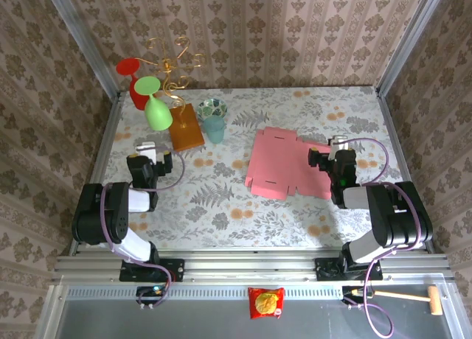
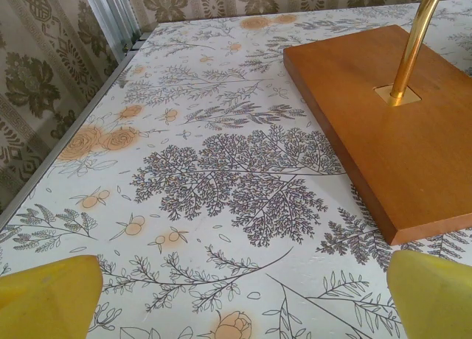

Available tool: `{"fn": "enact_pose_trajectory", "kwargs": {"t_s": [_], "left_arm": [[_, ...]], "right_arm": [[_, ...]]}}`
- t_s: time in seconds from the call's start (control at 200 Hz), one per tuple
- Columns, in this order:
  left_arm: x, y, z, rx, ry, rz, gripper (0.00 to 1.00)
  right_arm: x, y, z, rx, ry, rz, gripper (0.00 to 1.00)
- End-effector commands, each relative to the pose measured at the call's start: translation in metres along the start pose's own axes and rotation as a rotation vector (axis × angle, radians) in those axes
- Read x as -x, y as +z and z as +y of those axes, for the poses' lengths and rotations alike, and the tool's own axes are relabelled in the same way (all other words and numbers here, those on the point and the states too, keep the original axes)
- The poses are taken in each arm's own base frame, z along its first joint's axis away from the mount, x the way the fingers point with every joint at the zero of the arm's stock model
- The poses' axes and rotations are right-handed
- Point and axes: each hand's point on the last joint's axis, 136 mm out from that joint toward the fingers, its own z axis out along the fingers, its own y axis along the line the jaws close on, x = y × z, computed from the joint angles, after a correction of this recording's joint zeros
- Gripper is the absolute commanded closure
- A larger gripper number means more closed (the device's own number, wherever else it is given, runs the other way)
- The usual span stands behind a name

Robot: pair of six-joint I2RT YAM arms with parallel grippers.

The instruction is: Fold the paper box

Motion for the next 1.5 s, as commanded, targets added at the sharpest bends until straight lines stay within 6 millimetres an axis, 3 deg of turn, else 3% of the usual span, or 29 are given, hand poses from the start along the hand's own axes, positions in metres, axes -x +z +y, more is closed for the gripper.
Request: {"fn": "enact_pose_trajectory", "kwargs": {"t_s": [0.0,0.77,0.885,0.95,1.125,1.19,1.23,1.28,1.32,1.375,1.385,1.46,1.49], "left_arm": [[0.01,0.002,-0.001,0.002,0.009,-0.023,0.0],[0.01,0.004,-0.009,-0.04,0.03,-0.014,0.0],[0.013,-0.004,-0.012,-0.049,0.041,-0.059,0.0],[0.021,-0.018,-0.008,0.047,0.077,-0.122,0.0],[0.073,-0.063,-0.031,0.148,0.204,-0.225,0.0],[0.107,-0.081,-0.036,0.149,0.144,-0.258,0.0],[0.132,-0.091,-0.037,0.166,0.096,-0.246,0.0],[0.158,-0.103,-0.032,0.187,-0.035,-0.17,0.0],[0.168,-0.111,-0.042,0.077,-0.165,-0.052,0.0],[0.17,-0.117,-0.057,-0.115,-0.409,0.127,0.0],[0.171,-0.115,-0.061,-0.15,-0.45,0.136,0.0],[0.176,-0.104,-0.096,-0.466,-0.737,0.194,0.0],[0.172,-0.102,-0.104,-0.514,-0.791,0.239,0.08]], "right_arm": [[0.006,0.003,0.001,0.008,0.006,-0.013,0.0],[0.006,0.002,0.001,0.009,0.005,-0.017,0.0],[0.014,-0.014,0.0,0.011,0.01,-0.086,0.0],[0.021,-0.026,-0.004,-0.018,0.012,-0.114,0.0],[0.067,-0.068,-0.012,-0.106,0.055,-0.112,0.0],[0.104,-0.091,-0.015,-0.152,0.075,-0.153,0.0],[0.137,-0.111,-0.019,-0.187,0.118,-0.186,0.0],[0.18,-0.139,-0.025,-0.216,0.242,-0.218,0.0],[0.202,-0.157,-0.026,-0.192,0.387,-0.171,0.0],[0.214,-0.175,-0.015,-0.088,0.567,-0.054,0.0],[0.204,-0.177,-0.014,-0.094,0.587,-0.001,0.0],[0.189,-0.185,-0.005,-0.047,0.71,0.111,0.0],[0.185,-0.184,0.008,0.03,0.711,0.139,0.0]]}}
